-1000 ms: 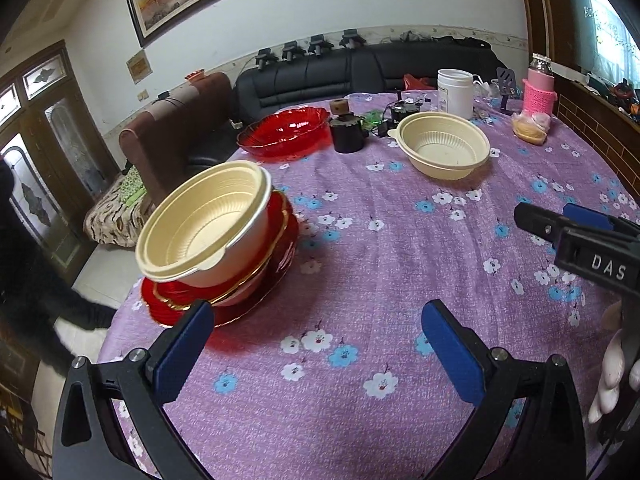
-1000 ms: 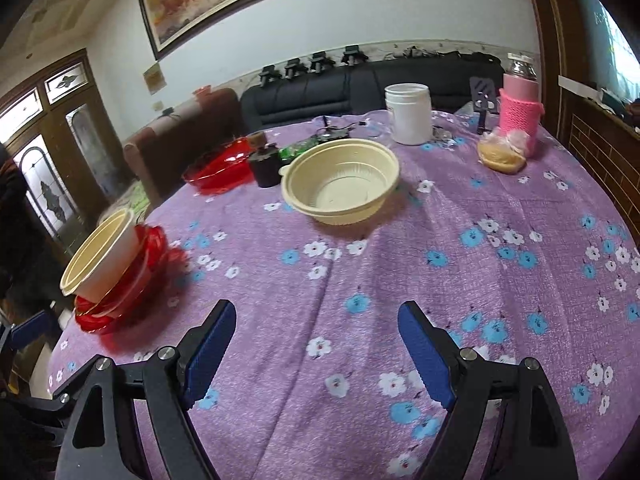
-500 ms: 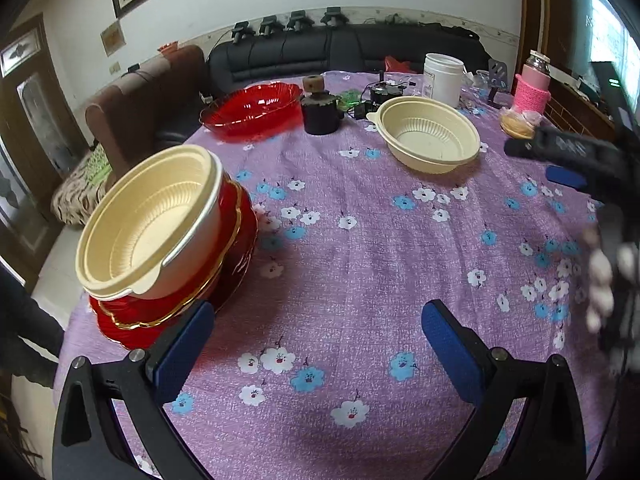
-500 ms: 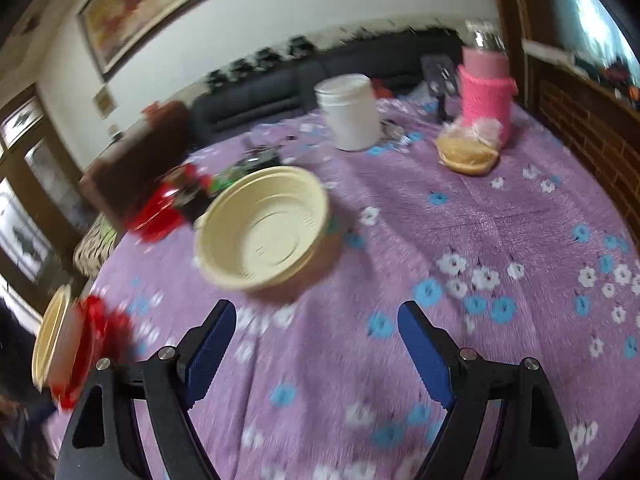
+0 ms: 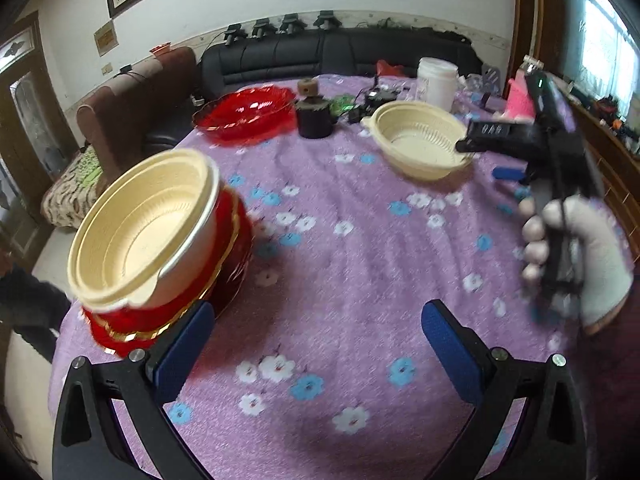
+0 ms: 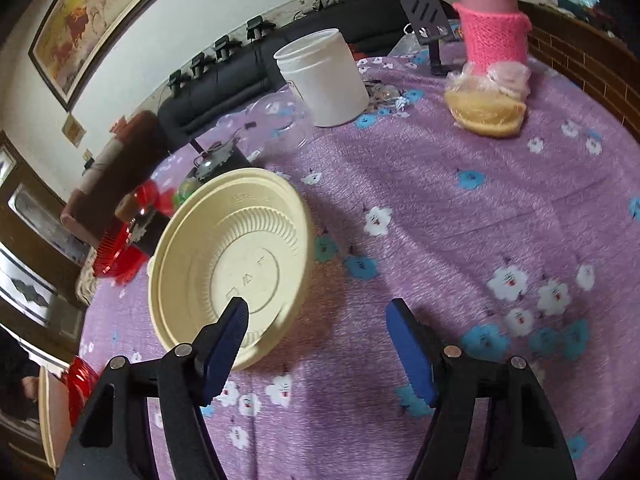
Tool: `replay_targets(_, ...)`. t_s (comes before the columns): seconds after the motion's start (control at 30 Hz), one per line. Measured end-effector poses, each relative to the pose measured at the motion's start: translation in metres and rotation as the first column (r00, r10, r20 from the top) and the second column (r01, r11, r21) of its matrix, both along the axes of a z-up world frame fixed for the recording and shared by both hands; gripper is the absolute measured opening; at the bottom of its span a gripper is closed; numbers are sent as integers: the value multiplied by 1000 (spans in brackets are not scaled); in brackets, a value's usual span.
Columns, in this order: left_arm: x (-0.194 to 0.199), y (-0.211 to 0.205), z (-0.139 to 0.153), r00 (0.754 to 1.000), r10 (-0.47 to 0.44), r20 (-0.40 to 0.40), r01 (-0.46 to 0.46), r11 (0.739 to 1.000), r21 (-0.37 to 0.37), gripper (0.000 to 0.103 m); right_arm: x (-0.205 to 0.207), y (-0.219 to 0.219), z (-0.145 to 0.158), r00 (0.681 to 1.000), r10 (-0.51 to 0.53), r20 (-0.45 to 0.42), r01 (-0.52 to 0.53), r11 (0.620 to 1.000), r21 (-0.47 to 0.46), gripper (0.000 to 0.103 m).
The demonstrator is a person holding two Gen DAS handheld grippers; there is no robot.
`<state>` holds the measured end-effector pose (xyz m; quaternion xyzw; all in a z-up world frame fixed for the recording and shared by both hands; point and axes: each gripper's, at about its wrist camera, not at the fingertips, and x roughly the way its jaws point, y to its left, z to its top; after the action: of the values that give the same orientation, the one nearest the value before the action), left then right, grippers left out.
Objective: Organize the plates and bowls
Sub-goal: 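Move both grippers to the second cream plastic bowl, then grasp the second cream bowl rim with both grippers and lift it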
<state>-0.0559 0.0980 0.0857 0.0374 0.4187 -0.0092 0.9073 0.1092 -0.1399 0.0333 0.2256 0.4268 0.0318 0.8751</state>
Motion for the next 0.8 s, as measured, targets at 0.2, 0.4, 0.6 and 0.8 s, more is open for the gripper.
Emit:
replay_targets(0.2,41,-14,22,1000,-11,28,13,997,-76,103,-1,-6,2,998,-27,57,25,999,41,76)
replay_targets(0.4,92,-22,19,999,26,27,-22,988,-151,102,3,-13,0,994,-27,108,19,997,76,64)
replay_targets(0.6,148,-29,-9,996,50,-71,-70,947,-313,78,12,-15,-4,993,12,118,-23,995,92,51)
replay_targets(0.8,192,-37,-40,987,67,-148,-119,916,-383,49,18,-14,-10,992,42,115,-54,993,105,45)
